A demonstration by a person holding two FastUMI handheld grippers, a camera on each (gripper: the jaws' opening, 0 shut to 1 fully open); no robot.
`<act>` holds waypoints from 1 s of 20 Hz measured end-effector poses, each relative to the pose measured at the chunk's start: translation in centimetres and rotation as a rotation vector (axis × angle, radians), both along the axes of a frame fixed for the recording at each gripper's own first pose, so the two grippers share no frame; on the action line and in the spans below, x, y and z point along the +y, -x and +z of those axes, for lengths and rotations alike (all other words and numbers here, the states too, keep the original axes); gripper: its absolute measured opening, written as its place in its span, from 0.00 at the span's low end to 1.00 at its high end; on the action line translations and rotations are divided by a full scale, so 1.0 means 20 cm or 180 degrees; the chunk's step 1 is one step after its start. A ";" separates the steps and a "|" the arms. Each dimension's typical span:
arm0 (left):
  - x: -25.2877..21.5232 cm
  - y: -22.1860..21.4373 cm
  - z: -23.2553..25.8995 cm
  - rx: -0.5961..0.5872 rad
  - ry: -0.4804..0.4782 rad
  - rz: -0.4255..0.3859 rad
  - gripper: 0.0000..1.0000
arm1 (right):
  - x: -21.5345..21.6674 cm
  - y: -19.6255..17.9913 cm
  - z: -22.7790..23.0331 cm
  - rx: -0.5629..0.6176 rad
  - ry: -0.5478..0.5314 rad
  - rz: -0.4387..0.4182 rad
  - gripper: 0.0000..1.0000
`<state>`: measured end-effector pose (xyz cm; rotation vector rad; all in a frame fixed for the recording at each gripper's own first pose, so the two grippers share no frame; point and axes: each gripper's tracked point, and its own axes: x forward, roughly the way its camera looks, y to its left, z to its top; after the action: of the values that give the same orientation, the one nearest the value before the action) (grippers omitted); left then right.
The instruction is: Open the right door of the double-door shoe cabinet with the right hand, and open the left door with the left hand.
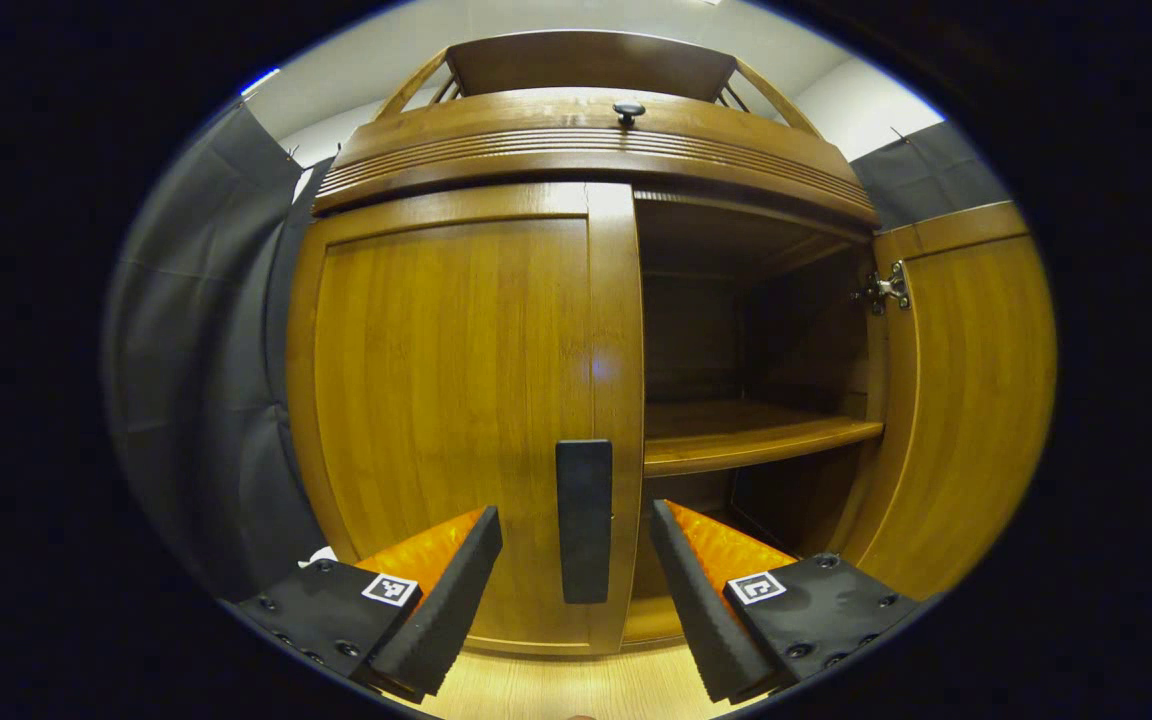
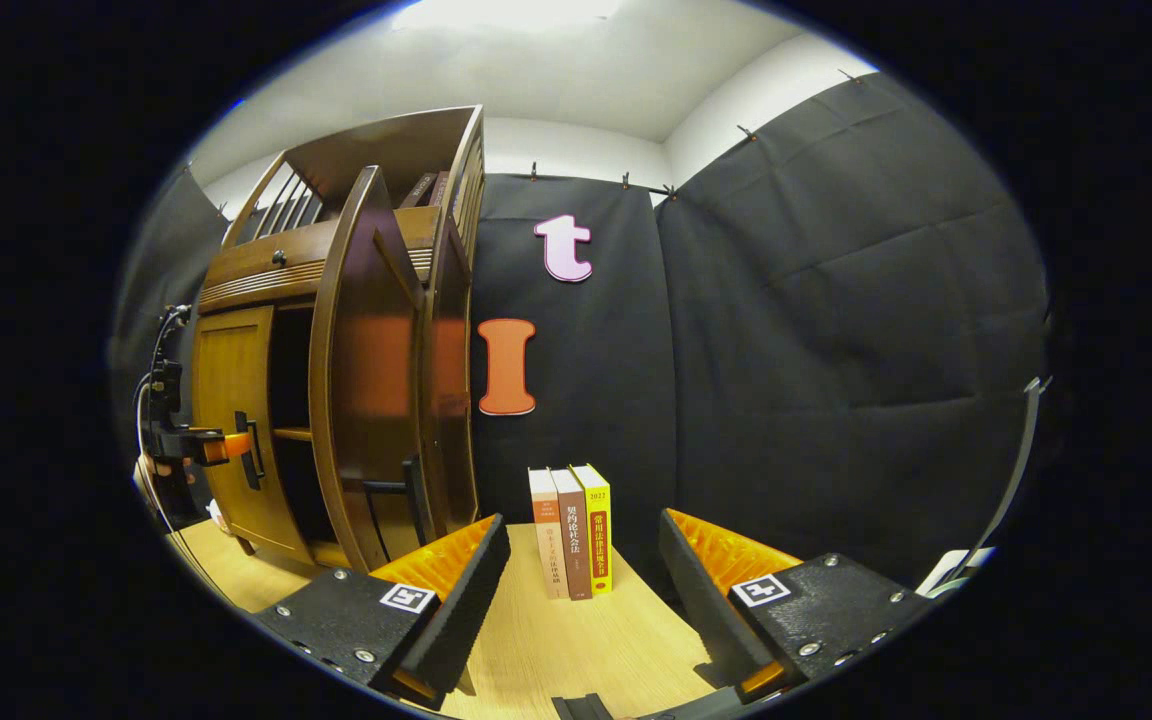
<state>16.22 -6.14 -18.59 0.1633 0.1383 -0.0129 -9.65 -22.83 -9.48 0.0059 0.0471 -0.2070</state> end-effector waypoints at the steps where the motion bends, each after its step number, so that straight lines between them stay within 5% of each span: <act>1: 0.00 -0.02 -0.03 0.0025 0.0000 0.0003 0.94 | 0.00 0.00 0.00 -0.0008 -0.0007 -0.0006 0.98; 2: 0.01 -0.03 -0.05 0.0040 0.0008 0.0022 0.94 | 0.00 0.00 0.00 -0.0007 -0.0007 -0.0014 0.92; 5: 0.03 -0.10 -0.10 0.0081 0.0074 0.0068 0.94 | -0.01 0.00 0.00 -0.0004 0.0034 -0.0053 0.98; 6: 0.04 -0.11 -0.11 0.0085 0.0075 0.0077 0.94 | -0.01 0.00 0.00 -0.0013 0.0044 -0.0063 0.87; 8: 0.04 -0.12 -0.12 0.0085 0.0018 0.0089 0.94 | -0.01 0.01 0.02 -0.0045 0.0043 -0.0084 0.92; 20: 0.01 -0.14 -0.18 0.0169 0.0201 0.0050 0.35 | 0.07 0.09 0.14 -0.0164 0.0147 -0.0080 0.92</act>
<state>18.98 -5.99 -22.21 0.0988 0.1921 -0.0059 -11.39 -21.46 -6.69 -0.0343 -0.0090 -0.2330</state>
